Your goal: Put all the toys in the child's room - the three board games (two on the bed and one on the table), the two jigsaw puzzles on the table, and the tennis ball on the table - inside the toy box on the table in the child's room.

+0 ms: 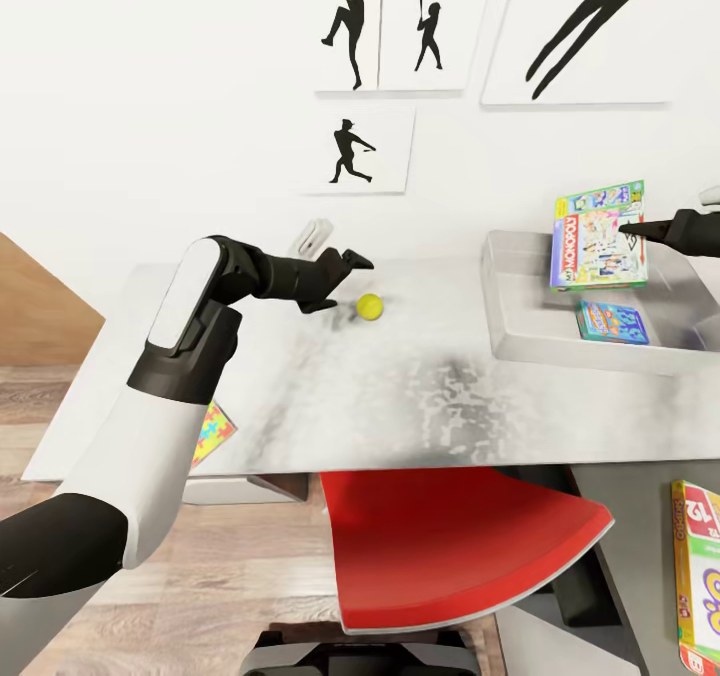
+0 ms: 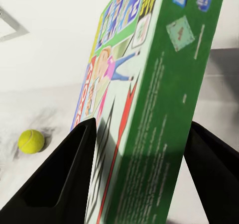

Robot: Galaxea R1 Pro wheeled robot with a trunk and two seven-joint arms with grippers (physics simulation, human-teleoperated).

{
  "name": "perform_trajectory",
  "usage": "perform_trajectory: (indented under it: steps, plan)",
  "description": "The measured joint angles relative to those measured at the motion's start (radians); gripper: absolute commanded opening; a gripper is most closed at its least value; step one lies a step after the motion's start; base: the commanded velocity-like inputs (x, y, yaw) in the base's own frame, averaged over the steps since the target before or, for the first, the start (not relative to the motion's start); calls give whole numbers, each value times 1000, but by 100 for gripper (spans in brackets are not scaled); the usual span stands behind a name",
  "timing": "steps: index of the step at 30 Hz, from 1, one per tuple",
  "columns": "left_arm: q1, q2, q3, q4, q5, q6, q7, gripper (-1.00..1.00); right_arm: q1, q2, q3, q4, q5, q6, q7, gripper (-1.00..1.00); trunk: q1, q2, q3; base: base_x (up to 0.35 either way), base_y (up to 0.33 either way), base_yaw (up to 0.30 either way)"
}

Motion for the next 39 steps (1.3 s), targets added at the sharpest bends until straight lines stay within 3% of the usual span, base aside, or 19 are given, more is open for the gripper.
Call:
perform_trajectory:
  steps: [21,31,39]
  plan:
    - [1,-2,-1,-9,-2,0,2,100,-1,-6,0,-2,0,-1,6,-100,0,0,0,51,9,0]
    - [2,-2,-1,-10,-3,0,2,100,-1,-11,0,-13,0,0,67,-100,0,0,0,3,0,0]
    - [2,-2,-1,-10,-4,0,3,100,-1,-12,0,-17,1,-1,78,-100,0,0,0,0,0,0]
